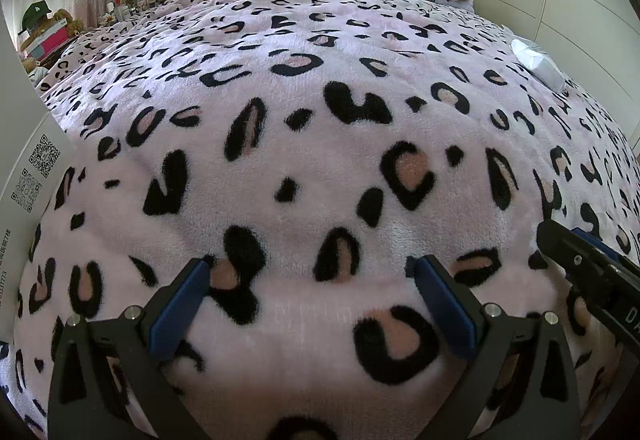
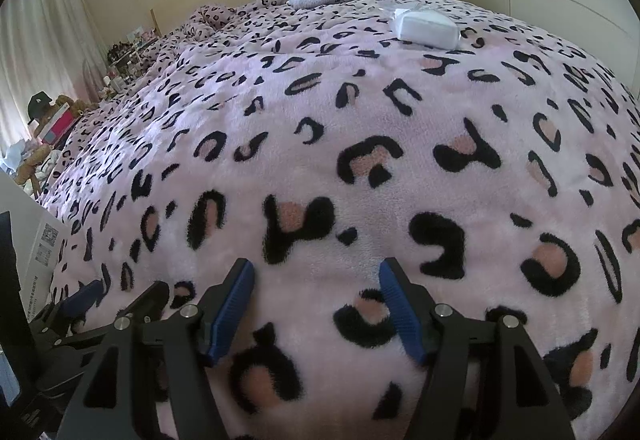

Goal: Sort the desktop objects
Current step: 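Move both tools back over the blanket toward the remaining items, then grasp white cream tube with left tool while right tool grasps cotton-pad packet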

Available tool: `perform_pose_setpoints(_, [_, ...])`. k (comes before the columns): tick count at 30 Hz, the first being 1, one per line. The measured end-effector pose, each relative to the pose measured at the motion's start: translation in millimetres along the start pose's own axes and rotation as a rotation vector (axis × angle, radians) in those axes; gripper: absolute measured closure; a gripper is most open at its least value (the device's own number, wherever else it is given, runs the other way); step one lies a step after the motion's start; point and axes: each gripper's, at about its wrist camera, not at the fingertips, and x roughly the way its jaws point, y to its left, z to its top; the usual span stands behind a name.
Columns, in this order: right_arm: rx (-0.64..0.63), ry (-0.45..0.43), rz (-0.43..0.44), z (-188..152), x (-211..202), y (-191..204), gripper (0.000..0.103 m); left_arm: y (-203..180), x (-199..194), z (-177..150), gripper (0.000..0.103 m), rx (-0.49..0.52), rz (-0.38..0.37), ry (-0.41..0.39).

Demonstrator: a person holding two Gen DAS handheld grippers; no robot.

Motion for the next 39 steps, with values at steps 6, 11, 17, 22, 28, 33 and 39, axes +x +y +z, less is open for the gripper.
perform_pose_setpoints(6, [0.006,0.003,0.005,0.1,0.1,0.1,0.036,0.0,0.0,0.0,0.0,0.0,0.0,0.0])
perform_pose_setpoints(11, [0.012,0.001,0.013,-0.2,-0.3,-0.5,0.035,-0.3,0.3,0.3,0.0,-0.001,0.0,0.0])
perform_pose_setpoints(17, [0.021,-0.002,0.026,-0.6,-1.1,-2.0,0.034,-0.5,0.4,0.0,0.0,0.002,0.002,0.002])
perform_pose_setpoints(22, [0.025,-0.002,0.033,-1.0,-1.8,-2.9,0.033,0.8,-0.5,-1.3,0.0,-0.003,0.004,-0.009])
perform_pose_setpoints(28, [0.036,0.003,0.044,0.8,-2.0,-3.9,0.033,-2.8,-0.1,-2.2,0.0,0.007,0.02,-0.012])
perform_pose_setpoints(33, [0.05,0.012,0.065,2.4,-3.3,-7.3,0.033,-1.5,0.3,-2.5,0.0,0.004,0.015,-0.01])
perform_pose_setpoints(39, [0.061,0.026,0.091,6.0,-9.8,-11.0,0.033,-1.4,1.0,-1.8,0.0,0.005,0.017,-0.01])
